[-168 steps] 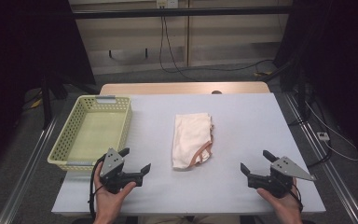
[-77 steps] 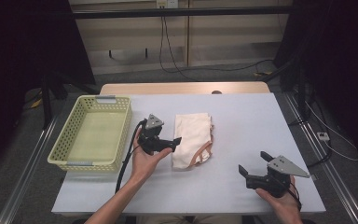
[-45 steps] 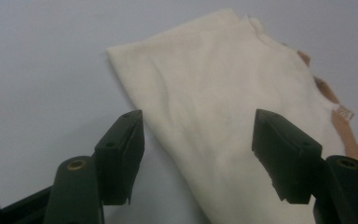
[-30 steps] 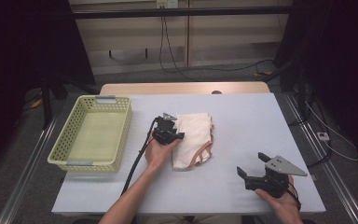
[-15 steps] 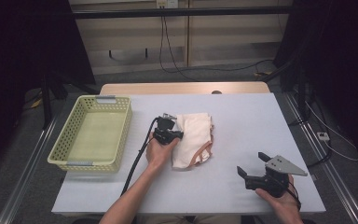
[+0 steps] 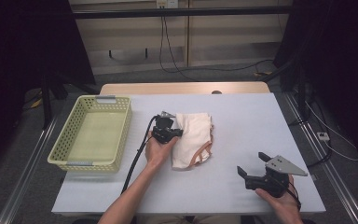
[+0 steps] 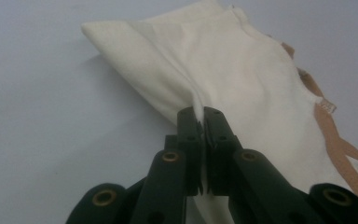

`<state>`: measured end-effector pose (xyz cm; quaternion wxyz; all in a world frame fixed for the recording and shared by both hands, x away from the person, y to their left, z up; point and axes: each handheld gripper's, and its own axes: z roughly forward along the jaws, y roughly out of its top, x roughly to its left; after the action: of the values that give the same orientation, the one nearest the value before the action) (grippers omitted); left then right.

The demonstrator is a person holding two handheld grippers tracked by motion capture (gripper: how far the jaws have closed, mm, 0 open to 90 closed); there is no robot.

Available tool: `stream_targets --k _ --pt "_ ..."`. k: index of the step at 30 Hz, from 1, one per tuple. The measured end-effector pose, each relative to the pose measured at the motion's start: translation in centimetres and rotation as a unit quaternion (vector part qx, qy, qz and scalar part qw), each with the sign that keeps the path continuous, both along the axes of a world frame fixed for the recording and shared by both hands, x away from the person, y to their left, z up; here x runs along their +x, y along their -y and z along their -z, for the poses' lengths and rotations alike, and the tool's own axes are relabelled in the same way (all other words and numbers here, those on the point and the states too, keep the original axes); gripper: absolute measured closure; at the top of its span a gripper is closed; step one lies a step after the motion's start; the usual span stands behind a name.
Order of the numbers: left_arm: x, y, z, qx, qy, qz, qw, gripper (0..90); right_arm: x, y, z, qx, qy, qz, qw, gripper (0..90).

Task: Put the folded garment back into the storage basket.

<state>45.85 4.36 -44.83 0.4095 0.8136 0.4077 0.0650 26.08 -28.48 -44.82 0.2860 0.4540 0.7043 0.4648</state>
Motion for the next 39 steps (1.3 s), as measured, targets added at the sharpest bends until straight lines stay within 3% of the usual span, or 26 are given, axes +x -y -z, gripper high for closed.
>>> stream_targets --k 7,18,25,39 --pt "-0.1 0.1 -1.3 -0.004 0.027 0.016 0.9995 86.9 0.0 0.0 0.0 0.003 -0.001 -0.001 1.0000 5.1" --pt "-0.3 0.1 -2.9 -0.012 0.046 0.029 0.9984 86.9 0.0 0.0 0.0 0.002 0.001 -0.003 1.0000 5.1" --pt "-0.6 -0.1 -3.5 -0.007 0.071 0.042 0.9966 86.9 0.0 0.0 0.0 0.002 0.000 -0.003 1.0000 5.1" --pt "-1.5 0.1 -5.3 0.001 0.100 0.063 0.9930 86.9 0.0 0.0 0.0 0.002 0.002 -0.002 1.0000 4.5"
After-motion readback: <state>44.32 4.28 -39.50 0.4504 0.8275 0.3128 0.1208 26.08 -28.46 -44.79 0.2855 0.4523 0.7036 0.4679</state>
